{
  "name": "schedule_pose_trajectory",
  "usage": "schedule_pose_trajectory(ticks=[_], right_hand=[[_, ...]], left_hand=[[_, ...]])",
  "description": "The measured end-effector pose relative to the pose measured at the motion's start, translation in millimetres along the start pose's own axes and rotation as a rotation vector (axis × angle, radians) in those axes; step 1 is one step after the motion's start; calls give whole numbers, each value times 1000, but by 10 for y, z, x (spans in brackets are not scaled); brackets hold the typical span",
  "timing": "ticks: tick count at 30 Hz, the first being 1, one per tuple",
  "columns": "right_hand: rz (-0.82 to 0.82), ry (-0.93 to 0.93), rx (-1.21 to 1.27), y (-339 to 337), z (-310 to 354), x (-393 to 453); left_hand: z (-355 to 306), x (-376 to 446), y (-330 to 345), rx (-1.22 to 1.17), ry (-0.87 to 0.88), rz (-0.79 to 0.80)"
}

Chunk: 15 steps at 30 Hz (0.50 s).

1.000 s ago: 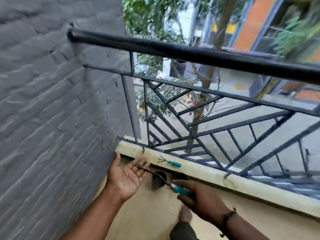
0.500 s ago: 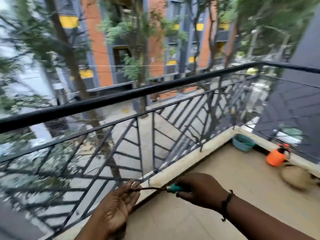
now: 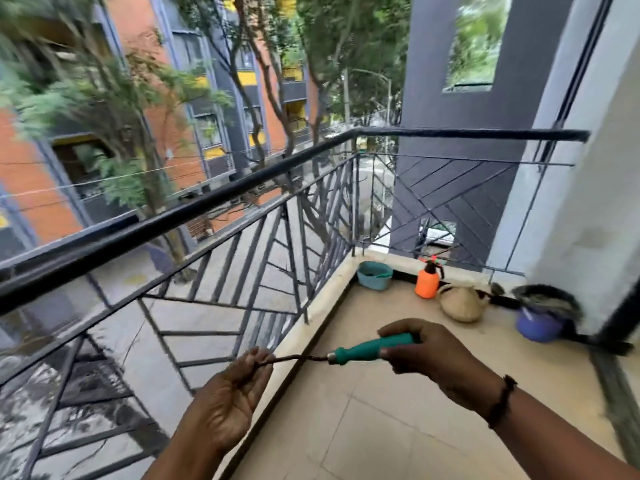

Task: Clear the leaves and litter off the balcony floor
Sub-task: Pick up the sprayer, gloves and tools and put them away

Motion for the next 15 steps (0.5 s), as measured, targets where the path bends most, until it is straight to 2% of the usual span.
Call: schedule_pose_trajectory(ticks=[3,5,10,15], right_hand=[[-124,95,331,-440,-109,168],[-181,108,448,-723,-143,325],[-359,165,552,-1328,-354,810],[-533,219,624,-1565,-670,1373]], left_hand=[[147,316,386,48,-51,5],[243,561,648,74,-84,3],[351,1234,1268,141,-151,-11],[224,1868,1621,175,-229,44]])
Point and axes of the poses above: each hand's wrist, its own x-axis towards the middle knuckle, its own y-axis out of the palm, z = x × y, the point moved 8 cm from there along x, towards the middle knuckle, and after that the axes turned 11 degrees about -y, right-handed, at the moved point
